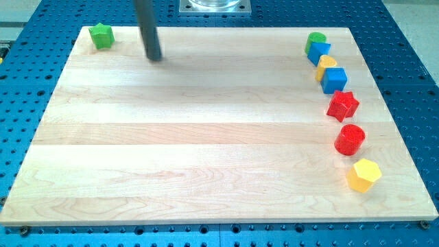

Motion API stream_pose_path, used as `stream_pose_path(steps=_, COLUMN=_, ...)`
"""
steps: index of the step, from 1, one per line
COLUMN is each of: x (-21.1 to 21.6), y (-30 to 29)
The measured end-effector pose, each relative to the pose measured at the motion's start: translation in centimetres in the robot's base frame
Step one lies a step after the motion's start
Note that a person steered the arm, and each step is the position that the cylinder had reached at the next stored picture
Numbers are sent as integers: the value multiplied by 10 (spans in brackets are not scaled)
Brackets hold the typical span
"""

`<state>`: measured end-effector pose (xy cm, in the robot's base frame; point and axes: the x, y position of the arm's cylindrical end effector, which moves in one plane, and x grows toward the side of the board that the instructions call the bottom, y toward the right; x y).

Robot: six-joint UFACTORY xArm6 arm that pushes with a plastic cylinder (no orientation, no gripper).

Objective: Move the red circle to the top center of the board

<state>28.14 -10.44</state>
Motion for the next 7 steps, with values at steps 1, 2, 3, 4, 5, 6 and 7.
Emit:
stream_pose_path(steps=1, x=-5, y=59)
stream_pose_path(steps=2, x=-6, y=90)
stream_pose_path(steps=3, x=-27, y=153)
stream_pose_path(steps=4, x=-32, y=225)
stream_pose_path(steps=5, x=-58, y=268)
stream_pose_path(steps=6, x=-73, y=293)
stream_pose_path(steps=7, x=-43, y=400)
